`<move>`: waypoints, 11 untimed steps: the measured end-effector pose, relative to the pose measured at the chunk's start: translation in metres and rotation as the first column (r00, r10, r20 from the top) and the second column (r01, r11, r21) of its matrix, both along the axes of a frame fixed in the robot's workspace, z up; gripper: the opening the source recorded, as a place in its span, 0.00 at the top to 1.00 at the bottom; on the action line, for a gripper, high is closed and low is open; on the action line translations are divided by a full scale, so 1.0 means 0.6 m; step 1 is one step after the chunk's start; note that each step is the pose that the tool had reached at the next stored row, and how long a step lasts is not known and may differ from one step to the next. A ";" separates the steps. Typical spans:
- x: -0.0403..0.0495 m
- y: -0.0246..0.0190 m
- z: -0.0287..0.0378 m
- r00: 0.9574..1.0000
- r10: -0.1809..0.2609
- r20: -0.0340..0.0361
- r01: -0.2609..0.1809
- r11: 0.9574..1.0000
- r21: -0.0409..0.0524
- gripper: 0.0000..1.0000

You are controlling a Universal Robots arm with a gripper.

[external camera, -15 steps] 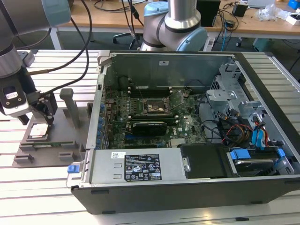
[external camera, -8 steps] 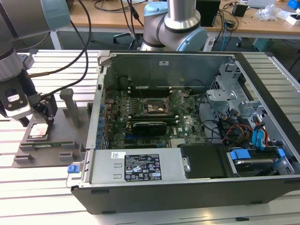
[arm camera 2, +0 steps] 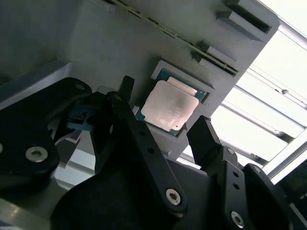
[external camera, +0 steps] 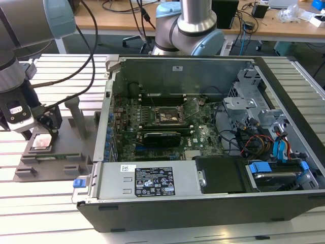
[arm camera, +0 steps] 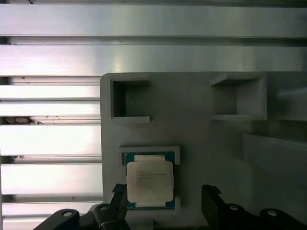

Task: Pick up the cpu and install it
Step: 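Pick up the cpu and move it towards the insertion slot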

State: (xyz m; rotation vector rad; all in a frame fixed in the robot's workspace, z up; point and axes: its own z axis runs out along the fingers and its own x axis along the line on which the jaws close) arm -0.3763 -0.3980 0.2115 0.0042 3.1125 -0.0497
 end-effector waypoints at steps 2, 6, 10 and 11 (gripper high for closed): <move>-0.003 0.0001 -0.004 1.000 0.003 0.000 -0.003 1.000 0.000 0.28; -0.006 -0.0002 -0.012 1.000 0.004 0.000 -0.004 1.000 0.000 0.28; -0.007 -0.0002 -0.019 1.000 0.004 0.000 -0.004 1.000 0.000 0.28; -0.009 -0.0001 -0.020 1.000 0.004 0.000 -0.004 1.000 0.001 0.28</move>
